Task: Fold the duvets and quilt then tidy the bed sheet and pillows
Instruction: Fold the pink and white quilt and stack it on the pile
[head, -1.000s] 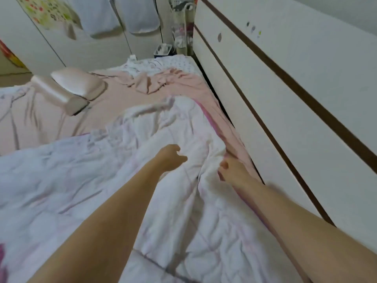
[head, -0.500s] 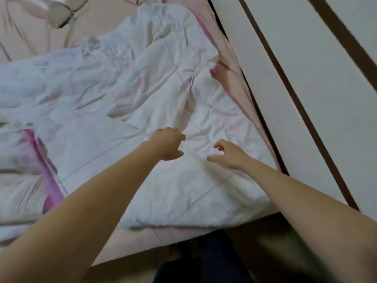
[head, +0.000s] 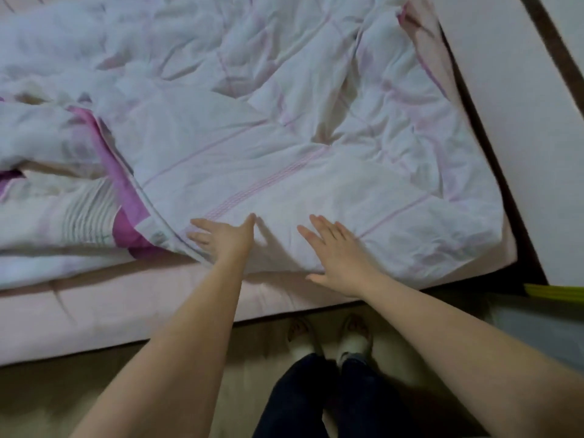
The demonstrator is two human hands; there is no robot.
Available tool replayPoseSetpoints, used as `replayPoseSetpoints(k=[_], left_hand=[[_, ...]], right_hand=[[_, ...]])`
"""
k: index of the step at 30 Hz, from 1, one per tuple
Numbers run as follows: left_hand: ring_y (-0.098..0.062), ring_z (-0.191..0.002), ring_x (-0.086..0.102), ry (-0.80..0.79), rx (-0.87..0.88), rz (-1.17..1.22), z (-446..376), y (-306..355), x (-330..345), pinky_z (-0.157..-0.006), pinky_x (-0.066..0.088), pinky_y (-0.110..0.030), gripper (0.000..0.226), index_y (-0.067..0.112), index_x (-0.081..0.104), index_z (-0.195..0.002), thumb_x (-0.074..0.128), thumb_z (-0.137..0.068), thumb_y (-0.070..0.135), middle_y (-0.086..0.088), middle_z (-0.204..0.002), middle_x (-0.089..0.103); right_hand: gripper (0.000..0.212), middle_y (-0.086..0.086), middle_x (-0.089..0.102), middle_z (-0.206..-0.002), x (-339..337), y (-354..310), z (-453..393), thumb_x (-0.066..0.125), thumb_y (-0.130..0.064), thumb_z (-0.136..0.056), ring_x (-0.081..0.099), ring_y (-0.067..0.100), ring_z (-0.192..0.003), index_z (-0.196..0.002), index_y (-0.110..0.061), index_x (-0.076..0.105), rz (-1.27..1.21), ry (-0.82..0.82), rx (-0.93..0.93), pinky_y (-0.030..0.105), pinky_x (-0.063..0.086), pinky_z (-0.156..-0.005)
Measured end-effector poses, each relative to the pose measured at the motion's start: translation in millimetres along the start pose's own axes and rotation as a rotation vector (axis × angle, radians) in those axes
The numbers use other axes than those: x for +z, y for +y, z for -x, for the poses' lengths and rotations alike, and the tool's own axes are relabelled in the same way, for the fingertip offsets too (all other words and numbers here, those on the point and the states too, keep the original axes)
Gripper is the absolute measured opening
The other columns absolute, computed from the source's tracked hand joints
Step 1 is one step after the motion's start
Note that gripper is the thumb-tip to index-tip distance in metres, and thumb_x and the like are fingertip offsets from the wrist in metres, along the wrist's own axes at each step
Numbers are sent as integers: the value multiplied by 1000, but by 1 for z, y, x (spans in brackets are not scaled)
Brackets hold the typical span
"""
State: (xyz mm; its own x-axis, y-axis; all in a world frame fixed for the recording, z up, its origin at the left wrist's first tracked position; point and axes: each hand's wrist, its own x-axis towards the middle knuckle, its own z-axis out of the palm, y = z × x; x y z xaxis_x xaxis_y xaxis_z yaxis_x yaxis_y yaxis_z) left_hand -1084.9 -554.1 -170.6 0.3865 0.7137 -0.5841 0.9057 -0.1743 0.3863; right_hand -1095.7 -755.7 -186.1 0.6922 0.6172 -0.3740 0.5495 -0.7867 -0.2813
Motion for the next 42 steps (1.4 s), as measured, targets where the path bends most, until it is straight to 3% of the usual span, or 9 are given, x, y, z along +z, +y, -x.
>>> replayPoseSetpoints(k=[4,9,18,23,29,32,35,39,42], left_hand=[[-28,-144,22,-6,-217,445,-39,-32,-6,-115,23,-37,126,3,-8,-151,78,-72,48,-14,-158,14],[-28,-105,60,-299,-255,601,-34,-44,-17,-79,50,-36,63,6,46,-134,74,-82,31,-8,-127,57],[-20,-56,53,-441,-11,636,88,45,-63,-80,56,-43,31,9,55,-63,61,-90,24,-2,-48,56],[-15,-41,54,-582,168,637,161,100,-78,-73,54,-42,31,10,55,-65,53,-96,14,2,-39,53],[-14,-92,64,-268,1013,239,197,119,-104,-92,50,-34,22,11,66,-98,56,-92,30,-5,-97,69],[-32,-146,10,40,1485,-587,190,106,-107,-118,12,-49,106,21,13,-153,62,-70,64,-13,-155,20],[-36,-145,-16,185,1526,-902,194,106,-102,-116,-10,-52,133,23,-24,-148,74,-67,59,-15,-160,-5],[-30,-138,35,65,1469,-664,218,139,-94,-116,12,-46,90,19,20,-149,66,-79,52,-9,-139,50],[-27,-102,61,-120,1434,-592,253,152,-98,-77,41,-31,37,19,54,-119,57,-89,41,-3,-109,67]], right_hand=[[93,5,-4,-160,5,-26,-4,56,-55,-86,-2,20,-148,-153,-24,-1,-105,17,66,36,3,-120],[98,8,-5,-160,11,-50,-3,59,-59,-82,-4,22,-148,-153,-23,1,-80,21,95,37,-1,-119],[125,7,-6,-160,-55,-95,19,63,-73,-67,-6,23,-147,-152,-15,-7,-415,312,582,49,2,-118],[101,12,40,-140,-118,-70,27,42,-69,-56,35,29,-132,-138,-10,35,-694,543,695,43,32,-107],[27,6,61,-97,-194,-12,65,62,-18,-75,60,31,-88,-100,-20,49,-476,625,525,36,45,-65],[27,6,64,-97,-224,3,94,58,-13,-77,61,31,-89,-103,-17,52,-232,580,382,32,37,-62],[43,10,63,-99,-249,6,117,58,-12,-76,59,34,-92,-118,-12,47,-89,506,284,32,32,-62],[47,11,59,-91,-272,20,154,58,-6,-75,59,37,-87,-118,-9,39,-9,472,238,32,30,-61],[51,12,61,-106,-273,32,174,58,-10,-79,58,36,-95,-125,-11,38,-13,504,241,37,40,-68]])
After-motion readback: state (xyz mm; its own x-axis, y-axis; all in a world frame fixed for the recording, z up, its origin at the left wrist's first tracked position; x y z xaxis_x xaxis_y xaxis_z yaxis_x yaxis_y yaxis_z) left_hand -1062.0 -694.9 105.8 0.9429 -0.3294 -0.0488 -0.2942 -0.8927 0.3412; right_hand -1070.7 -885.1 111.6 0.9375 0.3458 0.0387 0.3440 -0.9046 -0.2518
